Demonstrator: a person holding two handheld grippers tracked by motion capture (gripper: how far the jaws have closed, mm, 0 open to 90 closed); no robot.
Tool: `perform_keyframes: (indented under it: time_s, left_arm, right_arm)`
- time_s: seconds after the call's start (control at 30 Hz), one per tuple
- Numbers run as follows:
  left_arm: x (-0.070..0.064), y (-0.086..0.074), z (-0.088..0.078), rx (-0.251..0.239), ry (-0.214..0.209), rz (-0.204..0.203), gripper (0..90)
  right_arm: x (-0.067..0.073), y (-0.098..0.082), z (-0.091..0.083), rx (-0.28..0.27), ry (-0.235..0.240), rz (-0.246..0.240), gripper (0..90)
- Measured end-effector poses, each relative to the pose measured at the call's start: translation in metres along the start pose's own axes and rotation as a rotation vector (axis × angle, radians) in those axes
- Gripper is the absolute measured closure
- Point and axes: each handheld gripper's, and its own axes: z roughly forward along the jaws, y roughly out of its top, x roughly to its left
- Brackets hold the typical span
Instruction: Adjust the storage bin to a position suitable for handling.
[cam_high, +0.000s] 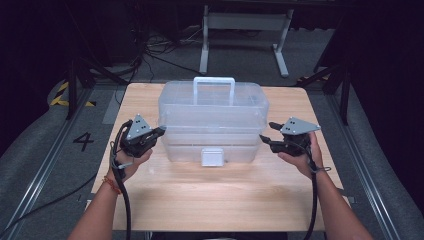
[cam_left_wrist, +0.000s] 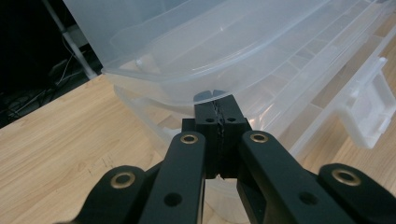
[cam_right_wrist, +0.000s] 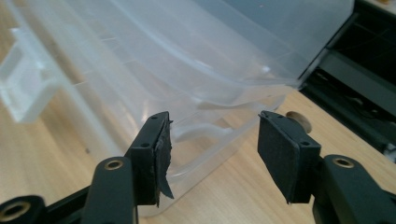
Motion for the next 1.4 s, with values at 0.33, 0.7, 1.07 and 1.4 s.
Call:
perform_keyframes:
  time_s: [0.33, 0.7, 1.07, 1.4]
  left_arm:
    - [0.001, 0.001, 0.000, 0.002, 0.001, 0.011, 89.8]
    - [0.002, 0.006, -0.006, -0.022, 0.017, 0.016, 88.0]
    - [0.009, -0.015, -0.024, -0.005, 0.049, -0.002, 82.4]
    - [0.011, -0.057, -0.025, 0.162, 0.023, 0.014, 70.1]
  right_arm:
    - [-0.008, 0.000, 0.001, -0.078, -0.052, 0.043, 50.4]
    - [-0.003, 0.004, 0.007, -0.165, -0.083, 0.052, 57.4]
    - [-0.004, 0.015, 0.011, -0.204, -0.144, 0.060, 60.2]
    - [-0.004, 0.022, 0.013, -0.217, -0.196, 0.057, 62.9]
